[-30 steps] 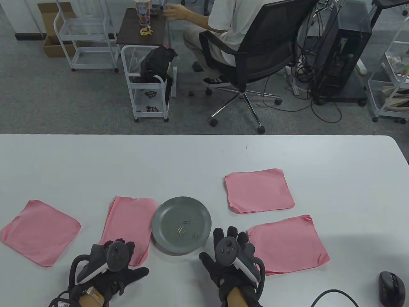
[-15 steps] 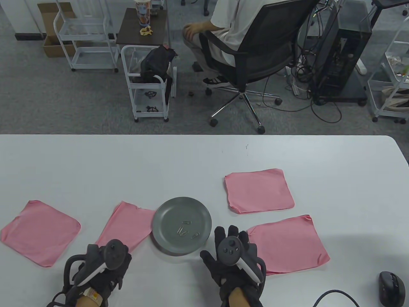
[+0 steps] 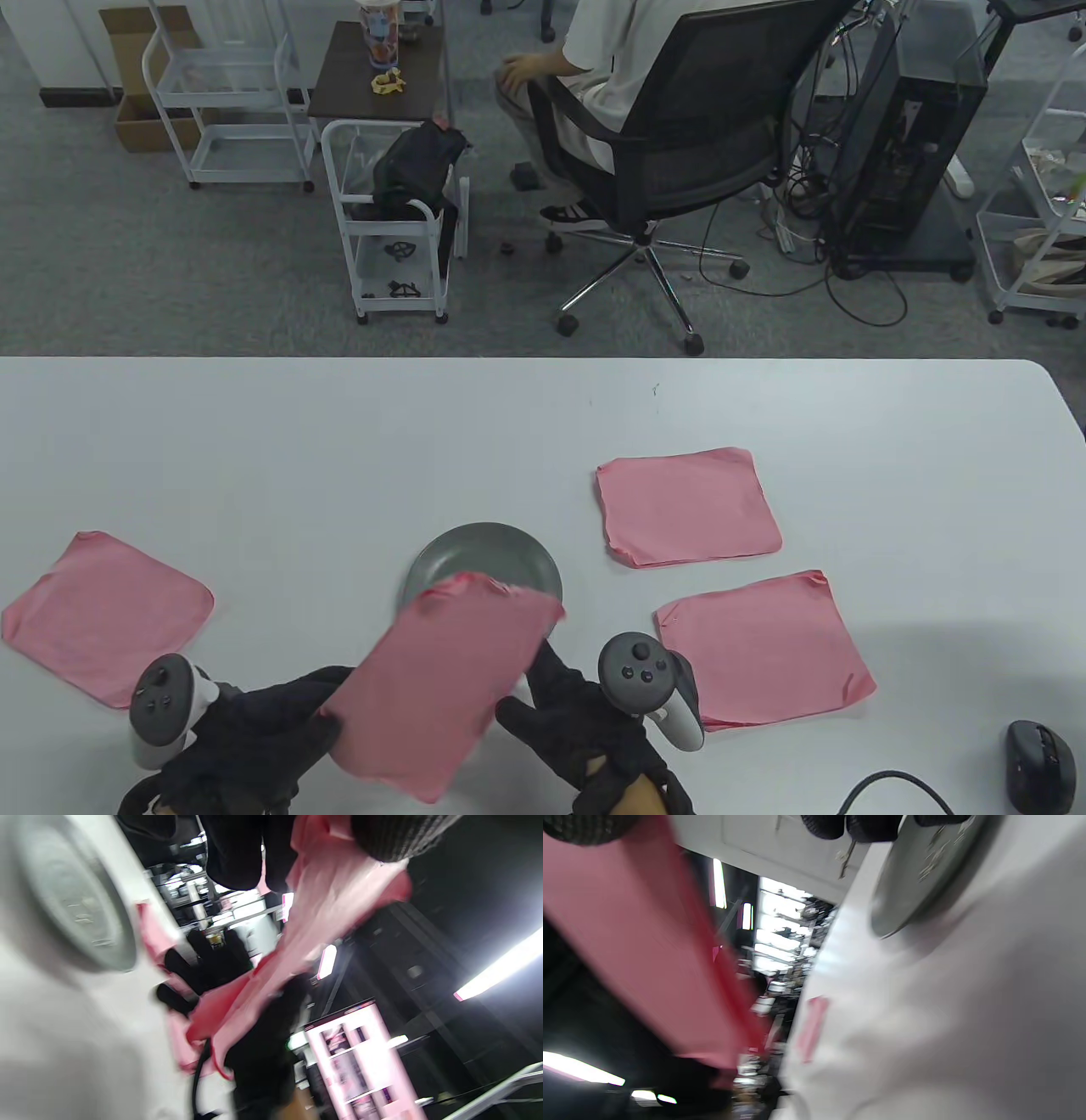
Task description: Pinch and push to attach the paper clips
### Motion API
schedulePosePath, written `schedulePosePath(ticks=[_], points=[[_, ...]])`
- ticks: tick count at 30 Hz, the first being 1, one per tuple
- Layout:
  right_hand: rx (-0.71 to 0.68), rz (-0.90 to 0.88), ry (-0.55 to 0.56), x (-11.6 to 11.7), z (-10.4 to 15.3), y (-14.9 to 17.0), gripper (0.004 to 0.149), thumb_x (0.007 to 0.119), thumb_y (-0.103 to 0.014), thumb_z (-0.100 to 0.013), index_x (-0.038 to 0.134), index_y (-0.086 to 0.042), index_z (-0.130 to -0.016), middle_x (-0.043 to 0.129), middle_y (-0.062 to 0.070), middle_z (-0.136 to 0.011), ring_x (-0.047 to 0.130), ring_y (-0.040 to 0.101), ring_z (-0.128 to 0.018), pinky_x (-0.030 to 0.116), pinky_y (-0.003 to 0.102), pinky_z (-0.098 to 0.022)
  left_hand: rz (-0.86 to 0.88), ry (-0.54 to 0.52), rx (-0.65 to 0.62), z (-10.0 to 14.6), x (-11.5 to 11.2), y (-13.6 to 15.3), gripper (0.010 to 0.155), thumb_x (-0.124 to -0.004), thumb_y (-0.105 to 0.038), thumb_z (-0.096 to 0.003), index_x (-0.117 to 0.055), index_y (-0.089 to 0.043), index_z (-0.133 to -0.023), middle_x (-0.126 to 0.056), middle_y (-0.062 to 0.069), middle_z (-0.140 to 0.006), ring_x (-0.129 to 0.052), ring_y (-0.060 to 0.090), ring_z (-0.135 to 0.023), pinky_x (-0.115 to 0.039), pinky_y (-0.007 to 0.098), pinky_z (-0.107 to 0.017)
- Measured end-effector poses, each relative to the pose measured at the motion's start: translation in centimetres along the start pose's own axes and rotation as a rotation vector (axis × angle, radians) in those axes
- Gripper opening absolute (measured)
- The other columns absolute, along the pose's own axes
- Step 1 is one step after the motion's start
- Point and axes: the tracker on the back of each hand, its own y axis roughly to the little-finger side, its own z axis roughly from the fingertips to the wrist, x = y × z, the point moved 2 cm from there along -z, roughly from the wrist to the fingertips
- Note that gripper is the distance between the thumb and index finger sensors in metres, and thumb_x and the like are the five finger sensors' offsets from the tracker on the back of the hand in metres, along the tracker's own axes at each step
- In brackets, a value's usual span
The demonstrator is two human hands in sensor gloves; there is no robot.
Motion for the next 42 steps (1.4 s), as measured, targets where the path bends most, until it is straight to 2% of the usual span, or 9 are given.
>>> schedulePosePath(ticks=[3,6,10,13,18,23,29,35,42], points=[[-0.155,-0.280,0.142,-0.7,0.4,-0.6,0.075,0.074,-0.061,-0.044,0.047,-0.024,-0.103,0.060,0.008,-0.108,0.062,0.041,-0.100,0.050,0.064,-0.073,-0.131,0.045,0.175,-0.5,-0.8,2.2,0.045,-0.074,-0.050,-0.0469,-0.082,-0.036,-0.089,-0.083,-0.003,-0.101,-0.086,0.027,-0.097,-0.061,0.062,-0.074],[-0.168,-0.153,0.265,-1.8,1.2,-1.2,0.048,0.077,-0.046,-0.050,0.070,-0.026,-0.092,0.083,0.004,-0.093,0.083,0.036,-0.087,0.062,0.058,-0.069,-0.300,0.186,0.412,-0.6,-1.4,4.1,0.056,-0.077,-0.049,-0.0460,-0.073,-0.033,-0.099,-0.072,0.000,-0.107,-0.073,0.032,-0.104,-0.053,0.063,-0.077],[-0.210,0.028,0.237,-1.0,1.3,-2.5,0.044,0.077,-0.045,-0.049,0.073,-0.027,-0.090,0.086,0.002,-0.090,0.086,0.034,-0.084,0.065,0.056,-0.069,-0.260,0.054,0.264,-0.8,-1.0,2.7,0.095,-0.083,-0.066,-0.0355,-0.038,-0.030,-0.111,-0.045,0.002,-0.117,-0.053,0.033,-0.112,-0.045,0.063,-0.080],[-0.286,0.063,0.185,0.8,1.2,-4.2,0.044,0.077,-0.045,-0.049,0.074,-0.028,-0.090,0.087,0.003,-0.090,0.085,0.035,-0.085,0.064,0.057,-0.069,-0.147,-0.054,0.059,-0.8,-1.1,0.4,0.085,-0.085,-0.060,-0.0377,-0.048,-0.032,-0.109,-0.053,0.001,-0.114,-0.061,0.030,-0.110,-0.048,0.062,-0.079],[-0.249,0.287,0.193,1.7,0.6,-3.9,0.046,0.077,-0.047,-0.047,0.075,-0.028,-0.089,0.087,0.003,-0.091,0.085,0.035,-0.086,0.064,0.059,-0.068,-0.210,-0.043,0.065,-0.9,-1.5,0.3,0.044,-0.082,-0.045,-0.0444,-0.083,-0.036,-0.088,-0.092,-0.006,-0.089,-0.097,0.021,-0.085,-0.064,0.059,-0.074],[-0.022,0.168,0.070,1.1,-0.8,-0.3,0.051,0.078,-0.044,-0.048,0.070,-0.022,-0.094,0.076,0.011,-0.099,0.071,0.043,-0.093,0.050,0.065,-0.071,-0.298,0.050,0.218,-1.0,-1.6,3.3,0.049,-0.081,-0.047,-0.0451,-0.081,-0.034,-0.092,-0.091,-0.004,-0.090,-0.094,0.023,-0.087,-0.063,0.060,-0.074],[-0.170,0.429,0.165,1.3,0.6,-3.5,0.063,0.078,-0.054,-0.046,0.057,-0.028,-0.100,0.069,0.004,-0.105,0.068,0.038,-0.098,0.051,0.063,-0.073,-0.326,-0.056,0.056,-0.7,-1.6,-0.2,0.051,-0.081,-0.047,-0.0449,-0.079,-0.035,-0.094,-0.088,-0.005,-0.093,-0.091,0.023,-0.090,-0.062,0.059,-0.074],[-0.105,0.464,0.184,1.1,-0.1,-2.0,0.044,0.079,-0.044,-0.047,0.077,-0.028,-0.087,0.084,0.005,-0.094,0.079,0.040,-0.090,0.056,0.065,-0.069,-0.501,-0.005,0.108,-0.9,-2.1,0.8,0.047,-0.080,-0.045,-0.0457,-0.081,-0.036,-0.092,-0.090,-0.005,-0.092,-0.092,0.023,-0.090,-0.062,0.060,-0.074],[-0.187,0.436,0.184,1.5,0.7,-3.8,0.050,0.077,-0.049,-0.048,0.072,-0.028,-0.092,0.079,0.005,-0.098,0.075,0.038,-0.093,0.055,0.063,-0.071,-0.432,-0.075,0.030,-0.4,-1.4,-0.7,0.047,-0.080,-0.046,-0.0458,-0.081,-0.035,-0.092,-0.090,-0.005,-0.092,-0.092,0.023,-0.090,-0.063,0.059,-0.074]])
